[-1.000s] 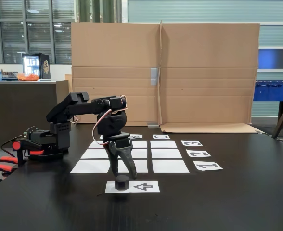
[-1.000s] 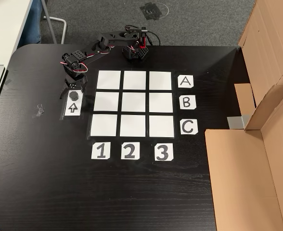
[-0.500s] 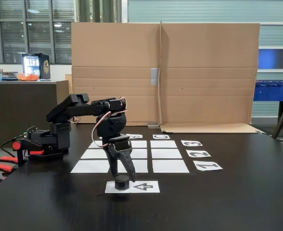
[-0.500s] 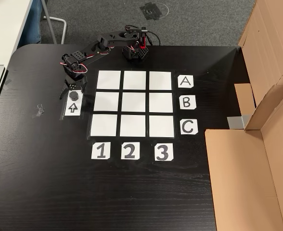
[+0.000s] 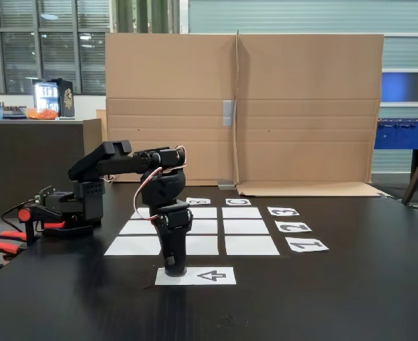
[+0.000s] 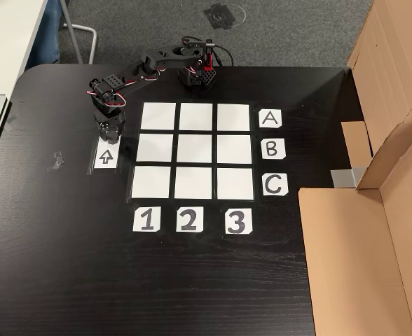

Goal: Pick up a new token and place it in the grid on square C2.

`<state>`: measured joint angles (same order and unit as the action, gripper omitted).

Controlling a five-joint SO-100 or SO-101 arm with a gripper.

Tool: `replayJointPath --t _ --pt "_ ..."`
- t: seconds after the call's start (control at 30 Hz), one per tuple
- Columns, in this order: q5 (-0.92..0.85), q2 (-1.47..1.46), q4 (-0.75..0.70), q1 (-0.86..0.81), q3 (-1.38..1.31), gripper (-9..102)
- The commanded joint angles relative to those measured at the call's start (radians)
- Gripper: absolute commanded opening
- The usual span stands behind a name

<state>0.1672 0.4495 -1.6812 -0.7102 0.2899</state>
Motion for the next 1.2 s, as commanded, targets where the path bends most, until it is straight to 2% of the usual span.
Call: replayJointPath --t 0.0,0.33,0.47,0.93,1.03,1.17 --pt "0.008 0.009 0.003 -0.008 -0.037 -1" --pt "0.008 0.078 0.005 -0.041 -0.025 -1" --pt "0.003 0.176 0.008 -0.032 0.069 -1" --pt "0.000 0.488 0.014 0.087 0.307 -1" --pt "0.003 0.601 0.106 0.138 0.476 -1" --pt "0.005 0.629 0.110 0.201 0.515 -1"
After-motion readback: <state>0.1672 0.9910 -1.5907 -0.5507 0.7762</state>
